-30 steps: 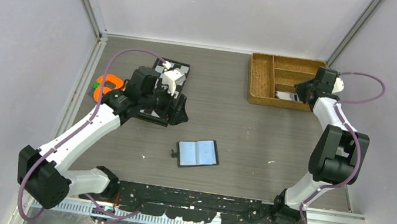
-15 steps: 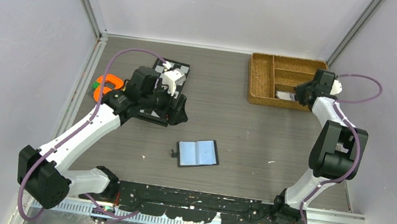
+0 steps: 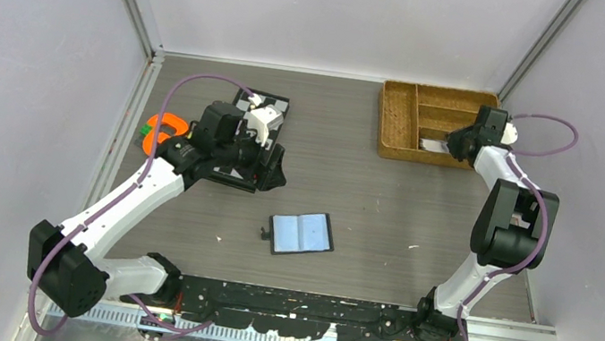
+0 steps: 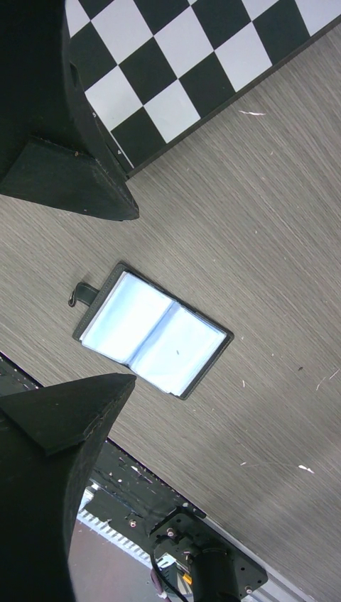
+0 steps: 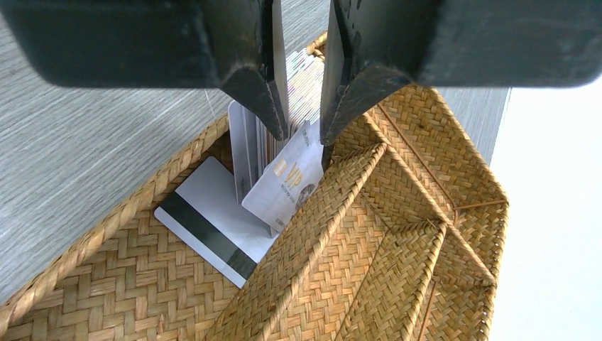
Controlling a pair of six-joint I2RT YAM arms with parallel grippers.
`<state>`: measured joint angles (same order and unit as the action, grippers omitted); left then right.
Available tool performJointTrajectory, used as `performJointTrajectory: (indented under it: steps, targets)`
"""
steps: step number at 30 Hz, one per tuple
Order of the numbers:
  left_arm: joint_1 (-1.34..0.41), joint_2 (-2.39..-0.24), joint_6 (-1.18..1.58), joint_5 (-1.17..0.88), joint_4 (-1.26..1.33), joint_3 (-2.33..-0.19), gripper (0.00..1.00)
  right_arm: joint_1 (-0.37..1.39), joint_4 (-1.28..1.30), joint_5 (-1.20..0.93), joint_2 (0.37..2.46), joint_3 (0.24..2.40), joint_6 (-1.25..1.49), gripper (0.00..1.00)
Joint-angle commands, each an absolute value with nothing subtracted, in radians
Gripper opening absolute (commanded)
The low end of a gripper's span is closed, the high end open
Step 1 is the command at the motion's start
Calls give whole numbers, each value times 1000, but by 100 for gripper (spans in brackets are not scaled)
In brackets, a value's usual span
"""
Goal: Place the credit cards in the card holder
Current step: Pick up the credit card from the storage box.
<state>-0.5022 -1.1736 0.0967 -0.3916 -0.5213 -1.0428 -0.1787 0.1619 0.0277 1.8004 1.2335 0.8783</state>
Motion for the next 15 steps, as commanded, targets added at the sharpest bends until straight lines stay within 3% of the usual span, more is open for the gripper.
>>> performJointTrajectory:
  steps: [1,11,15]
  targets:
    - [-506,-1171,86,-385,-521,-1041,81,-184,160,33,1807,1280,894,27]
    - [-506,-1167,84,-383,-520,-1041,81,-184,172,31,1818,1290,898,21]
    - [-506,-1165,84,-381,-522,-1042,81,-183,173,29,1820,1291,900,14]
